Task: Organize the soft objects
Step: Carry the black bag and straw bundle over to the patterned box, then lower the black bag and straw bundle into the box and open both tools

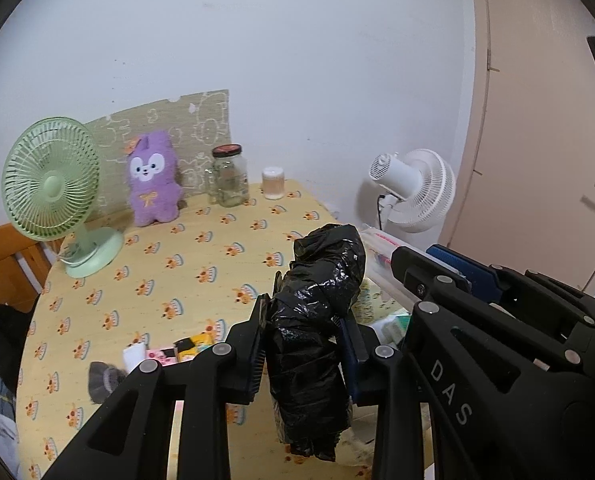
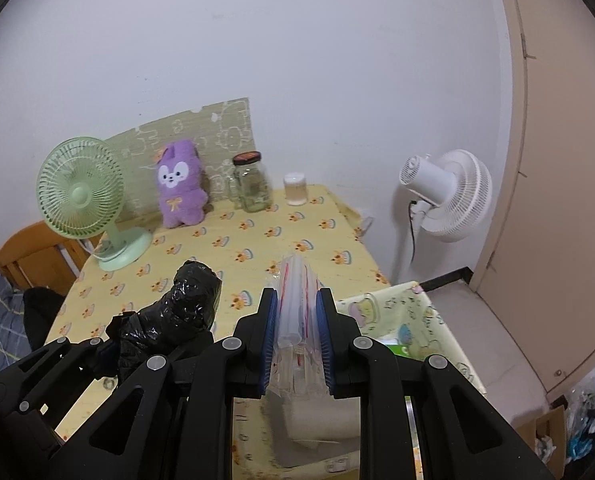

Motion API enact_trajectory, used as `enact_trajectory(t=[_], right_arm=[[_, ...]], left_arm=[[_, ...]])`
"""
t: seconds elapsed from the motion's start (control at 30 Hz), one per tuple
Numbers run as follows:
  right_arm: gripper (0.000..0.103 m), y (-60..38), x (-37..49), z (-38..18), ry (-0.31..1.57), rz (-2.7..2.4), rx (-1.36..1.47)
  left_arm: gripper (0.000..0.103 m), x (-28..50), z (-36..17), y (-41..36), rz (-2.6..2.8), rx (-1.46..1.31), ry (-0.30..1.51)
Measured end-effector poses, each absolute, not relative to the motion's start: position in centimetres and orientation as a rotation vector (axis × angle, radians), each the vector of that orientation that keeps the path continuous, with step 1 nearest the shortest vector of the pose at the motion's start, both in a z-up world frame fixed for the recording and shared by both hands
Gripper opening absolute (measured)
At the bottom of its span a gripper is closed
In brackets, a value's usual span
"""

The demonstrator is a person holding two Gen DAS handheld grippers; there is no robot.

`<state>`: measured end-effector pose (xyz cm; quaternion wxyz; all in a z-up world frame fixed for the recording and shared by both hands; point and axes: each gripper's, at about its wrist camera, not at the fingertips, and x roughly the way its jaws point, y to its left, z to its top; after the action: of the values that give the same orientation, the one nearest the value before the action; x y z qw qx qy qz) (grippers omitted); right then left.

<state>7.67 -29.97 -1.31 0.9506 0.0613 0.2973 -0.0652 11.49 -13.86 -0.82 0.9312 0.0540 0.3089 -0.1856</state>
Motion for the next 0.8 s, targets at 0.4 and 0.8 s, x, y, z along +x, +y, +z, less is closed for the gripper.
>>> enact_trajectory(t=[0.4,0.8], right_arm=[[0.023,-33.6,7.3,-2.7,0.629,-0.192,0.158],[0.023,-36.0,7.3,-4.4,0.659,-0.219,0.182]], left_arm=[[0.034,11.9,-2.3,-17.1,-0.43,0.102,0.669],[0.051,12.0,-3.8,-19.1,-0.432,0.122,0.702]])
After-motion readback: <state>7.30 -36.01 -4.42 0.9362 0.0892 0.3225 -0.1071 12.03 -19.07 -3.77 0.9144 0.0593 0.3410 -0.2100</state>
